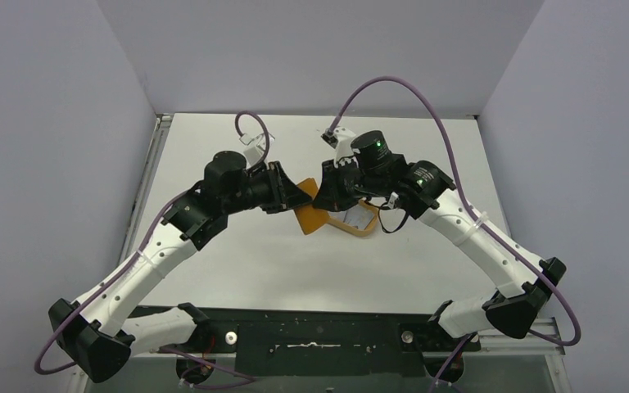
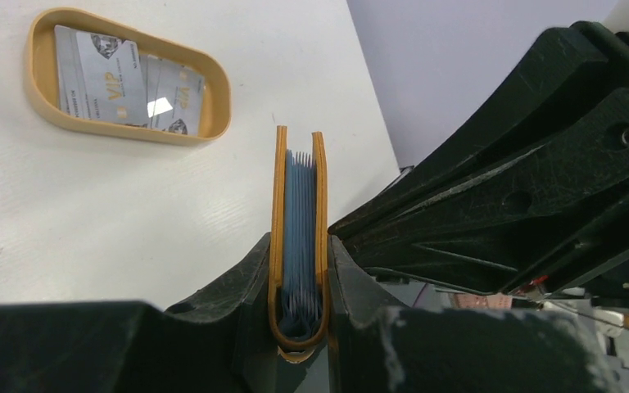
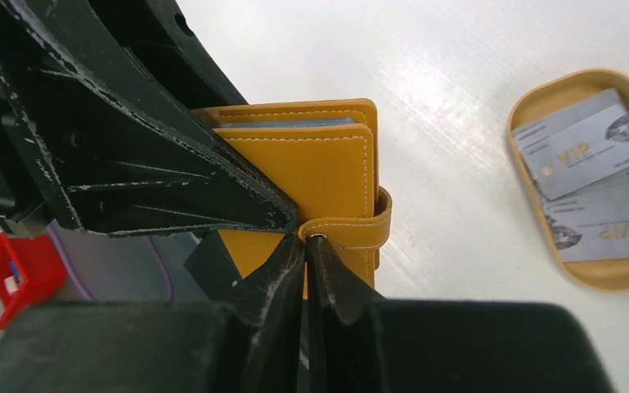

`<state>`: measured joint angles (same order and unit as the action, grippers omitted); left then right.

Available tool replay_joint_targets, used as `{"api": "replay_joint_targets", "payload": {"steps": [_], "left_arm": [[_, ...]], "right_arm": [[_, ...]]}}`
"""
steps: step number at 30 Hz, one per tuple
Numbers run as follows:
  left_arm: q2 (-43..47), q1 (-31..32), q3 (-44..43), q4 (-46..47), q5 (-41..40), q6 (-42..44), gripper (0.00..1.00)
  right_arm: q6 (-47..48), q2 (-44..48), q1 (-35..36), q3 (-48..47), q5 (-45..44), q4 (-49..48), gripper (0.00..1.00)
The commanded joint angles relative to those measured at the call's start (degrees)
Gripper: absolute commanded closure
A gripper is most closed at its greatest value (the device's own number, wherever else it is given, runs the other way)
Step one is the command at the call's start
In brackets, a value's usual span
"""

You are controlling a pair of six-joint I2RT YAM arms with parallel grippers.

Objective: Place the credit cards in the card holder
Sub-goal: Close the card holder at the center of the board, then place the card holder at the center of the board.

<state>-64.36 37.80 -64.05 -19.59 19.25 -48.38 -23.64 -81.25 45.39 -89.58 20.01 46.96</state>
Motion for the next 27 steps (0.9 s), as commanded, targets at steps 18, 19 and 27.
{"api": "replay_joint_targets", "payload": {"steps": [18,19,27], "left_arm": [[12.45,-5.37,8.05,0.76,0.53,9.42,1.00],[12.50,-5.37,10.05,1.40,-0.49,8.80,1.00],[3.45,-5.92,25.97,14.69,-1.41,3.43,1.00]], "right_arm": [[3.54,12.03,-3.73,4.84,-0.10,-0.08,0.00],[3.48,13.52,-3.95,7.21,-1.92,-2.41,0.00],[-1.48,20.07,-4.89,23.32,-16.10,-14.77,0.00]]}}
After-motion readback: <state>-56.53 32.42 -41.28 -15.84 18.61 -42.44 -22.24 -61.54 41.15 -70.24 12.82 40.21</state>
